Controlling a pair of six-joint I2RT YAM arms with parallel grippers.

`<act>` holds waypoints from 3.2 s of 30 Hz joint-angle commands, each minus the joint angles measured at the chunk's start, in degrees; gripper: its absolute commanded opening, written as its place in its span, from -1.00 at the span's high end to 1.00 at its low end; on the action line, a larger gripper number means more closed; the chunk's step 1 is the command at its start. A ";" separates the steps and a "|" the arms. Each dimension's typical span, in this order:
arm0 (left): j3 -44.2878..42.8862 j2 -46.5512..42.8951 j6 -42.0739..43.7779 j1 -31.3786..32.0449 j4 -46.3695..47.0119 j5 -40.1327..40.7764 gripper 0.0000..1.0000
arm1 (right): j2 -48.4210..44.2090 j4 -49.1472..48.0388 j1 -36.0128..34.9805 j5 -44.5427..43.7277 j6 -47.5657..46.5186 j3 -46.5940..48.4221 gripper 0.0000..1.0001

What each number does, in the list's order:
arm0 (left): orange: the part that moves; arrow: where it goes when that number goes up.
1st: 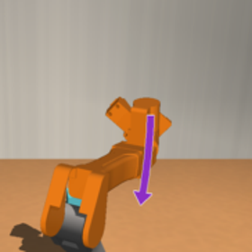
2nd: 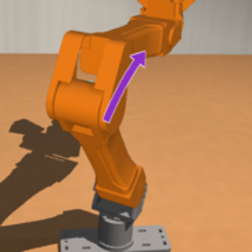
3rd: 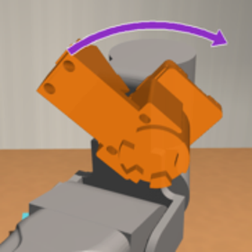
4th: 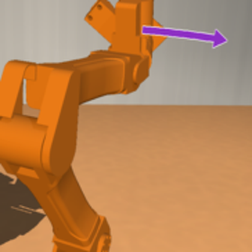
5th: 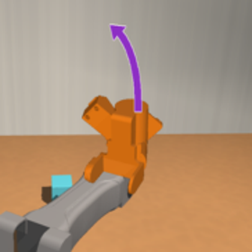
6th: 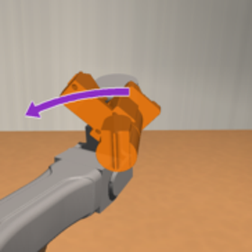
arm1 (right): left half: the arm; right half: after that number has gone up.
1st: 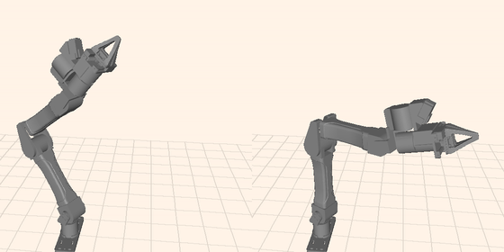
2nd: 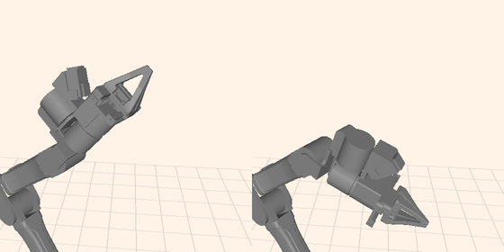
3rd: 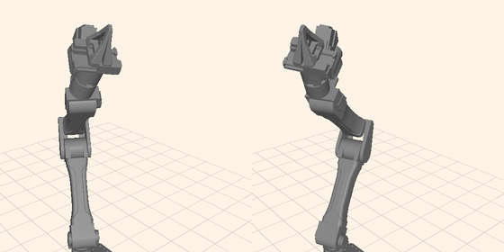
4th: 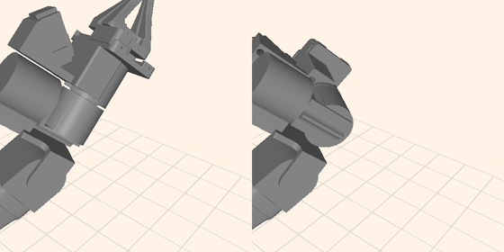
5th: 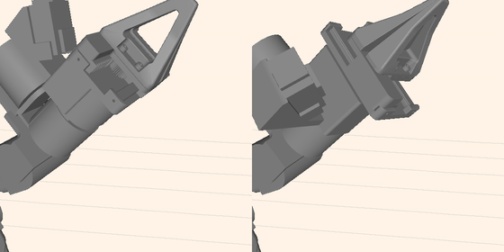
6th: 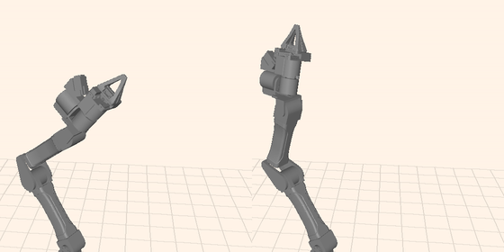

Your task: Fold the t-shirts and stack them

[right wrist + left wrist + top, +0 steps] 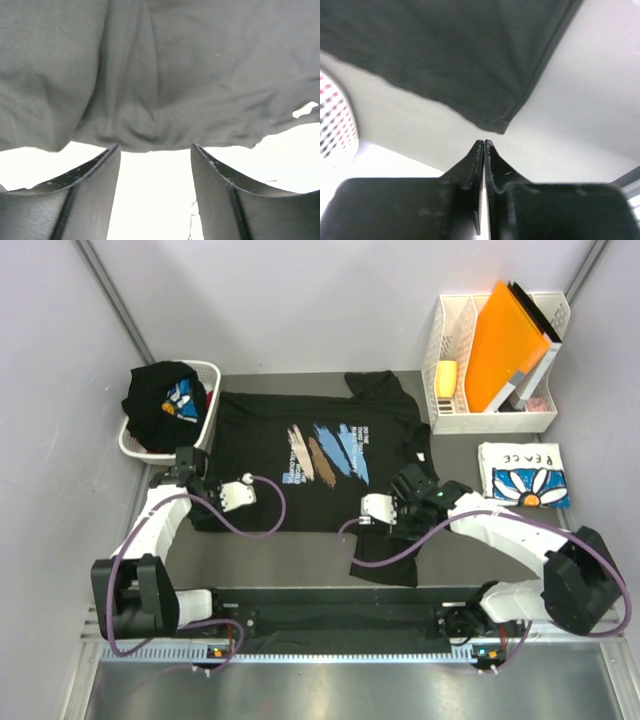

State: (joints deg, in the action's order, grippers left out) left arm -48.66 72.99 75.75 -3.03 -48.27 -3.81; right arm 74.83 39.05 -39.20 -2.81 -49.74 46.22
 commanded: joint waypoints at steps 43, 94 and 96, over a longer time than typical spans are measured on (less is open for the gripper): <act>1.21 -2.42 9.34 -0.22 17.43 0.04 0.04 | -11.02 6.23 -29.27 10.46 -3.35 -13.34 -0.25; 0.51 -2.68 13.30 -0.22 -6.64 -5.76 -0.04 | -8.82 7.18 -21.53 0.26 -10.03 -5.79 1.00; -0.55 -1.19 11.89 -0.22 -8.67 -8.04 -0.04 | -8.82 7.01 -20.48 -0.26 -10.21 -5.79 1.00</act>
State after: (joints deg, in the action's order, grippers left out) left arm -45.80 70.04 88.33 -3.03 -48.16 -5.56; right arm 66.06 46.76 -61.49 -1.45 -58.33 37.98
